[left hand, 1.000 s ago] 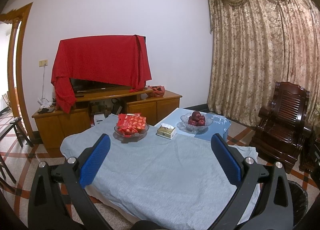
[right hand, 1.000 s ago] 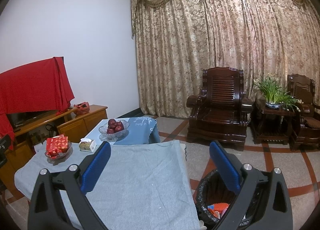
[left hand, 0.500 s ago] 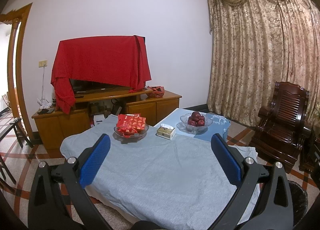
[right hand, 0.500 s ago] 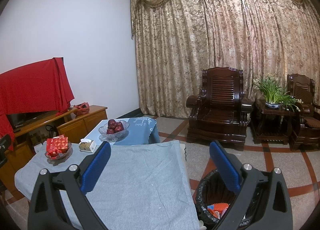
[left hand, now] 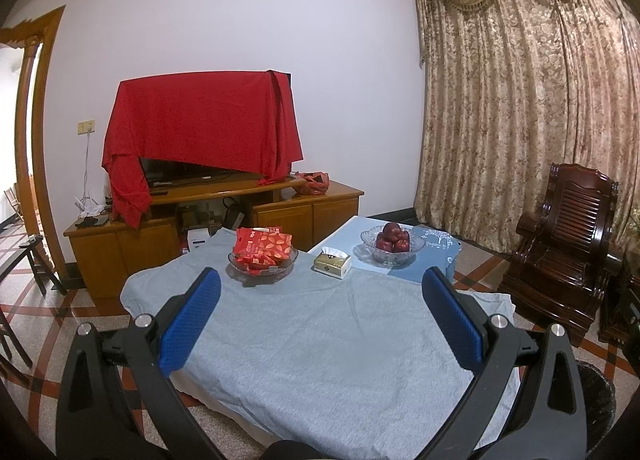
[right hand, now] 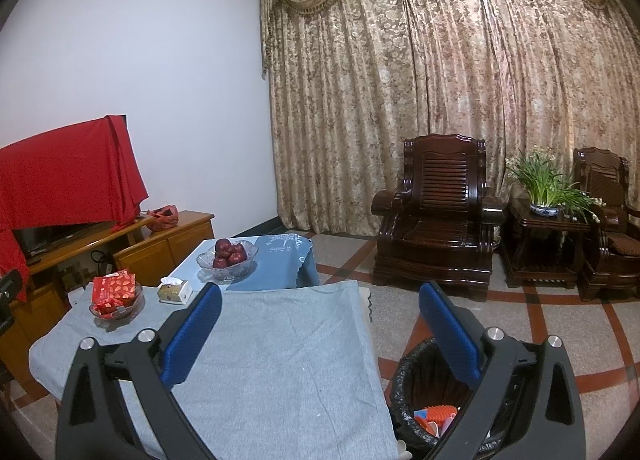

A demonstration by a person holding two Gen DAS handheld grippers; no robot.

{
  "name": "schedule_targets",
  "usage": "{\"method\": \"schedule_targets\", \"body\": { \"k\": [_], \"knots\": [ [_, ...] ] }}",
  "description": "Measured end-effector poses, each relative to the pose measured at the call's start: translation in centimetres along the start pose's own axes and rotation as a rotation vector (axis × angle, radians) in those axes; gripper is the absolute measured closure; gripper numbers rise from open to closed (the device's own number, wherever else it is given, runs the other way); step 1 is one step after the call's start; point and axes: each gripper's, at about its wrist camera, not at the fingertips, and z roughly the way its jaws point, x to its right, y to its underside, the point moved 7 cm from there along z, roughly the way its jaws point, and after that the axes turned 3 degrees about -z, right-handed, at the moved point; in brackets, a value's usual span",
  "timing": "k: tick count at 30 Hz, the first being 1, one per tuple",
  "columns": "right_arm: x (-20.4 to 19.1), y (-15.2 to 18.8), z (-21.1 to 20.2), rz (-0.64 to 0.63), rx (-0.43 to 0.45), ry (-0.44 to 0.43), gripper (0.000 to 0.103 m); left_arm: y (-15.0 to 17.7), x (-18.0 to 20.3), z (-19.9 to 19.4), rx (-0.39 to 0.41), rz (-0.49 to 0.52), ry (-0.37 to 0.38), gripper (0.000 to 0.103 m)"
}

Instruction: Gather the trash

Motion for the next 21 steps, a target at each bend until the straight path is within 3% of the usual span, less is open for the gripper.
{"method": "schedule_targets", "body": {
  "k": [21],
  "knots": [
    [0.28, 0.17, 0.05, -0.001, -0.014, -0.003, 0.006, -0.32, 0.1, 0.27, -0.011, -0.003, -0.008, 0.005]
  ]
}}
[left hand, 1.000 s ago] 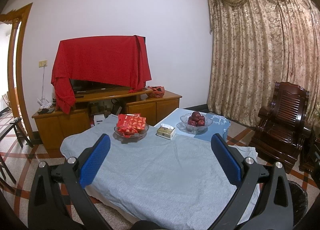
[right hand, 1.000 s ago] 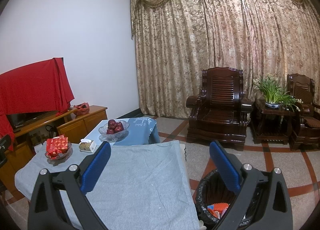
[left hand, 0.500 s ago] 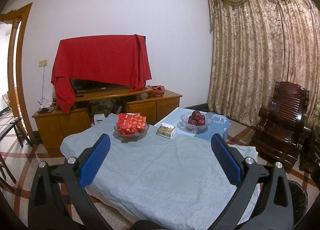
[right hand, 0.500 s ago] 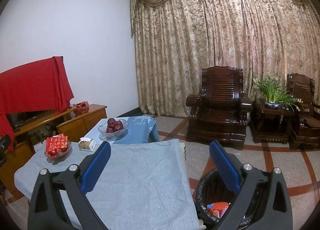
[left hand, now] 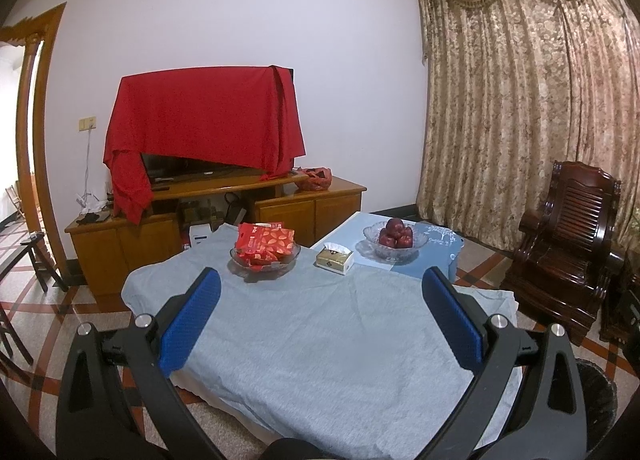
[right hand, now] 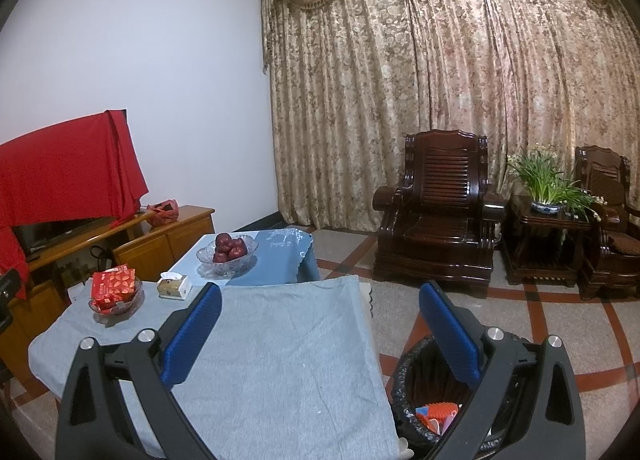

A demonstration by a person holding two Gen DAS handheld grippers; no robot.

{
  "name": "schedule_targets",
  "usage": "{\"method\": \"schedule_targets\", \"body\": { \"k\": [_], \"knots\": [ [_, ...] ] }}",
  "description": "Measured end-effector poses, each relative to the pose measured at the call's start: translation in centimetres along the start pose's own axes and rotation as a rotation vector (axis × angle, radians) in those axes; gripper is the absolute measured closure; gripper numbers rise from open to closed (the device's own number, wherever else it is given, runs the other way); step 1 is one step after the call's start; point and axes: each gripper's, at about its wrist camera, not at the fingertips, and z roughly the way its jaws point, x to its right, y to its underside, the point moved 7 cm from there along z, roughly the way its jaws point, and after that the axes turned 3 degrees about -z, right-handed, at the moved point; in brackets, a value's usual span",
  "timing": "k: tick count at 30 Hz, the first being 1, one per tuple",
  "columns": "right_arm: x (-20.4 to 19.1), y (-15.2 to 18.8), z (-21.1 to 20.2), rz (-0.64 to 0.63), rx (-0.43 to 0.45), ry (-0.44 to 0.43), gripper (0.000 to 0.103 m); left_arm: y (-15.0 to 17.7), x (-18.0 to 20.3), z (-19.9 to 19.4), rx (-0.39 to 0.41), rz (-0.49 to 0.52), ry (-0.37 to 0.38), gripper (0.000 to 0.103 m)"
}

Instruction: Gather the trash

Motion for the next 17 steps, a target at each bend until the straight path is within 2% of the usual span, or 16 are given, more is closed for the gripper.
{"method": "schedule_targets", "body": {
  "k": [17],
  "knots": [
    [-0.43, 0.38, 0.47, -0.005, -0.011, 0.006, 0.006, 0.2, 0.79, -0.49, 0.002, 0.012, 0.028, 0.005]
  ]
}}
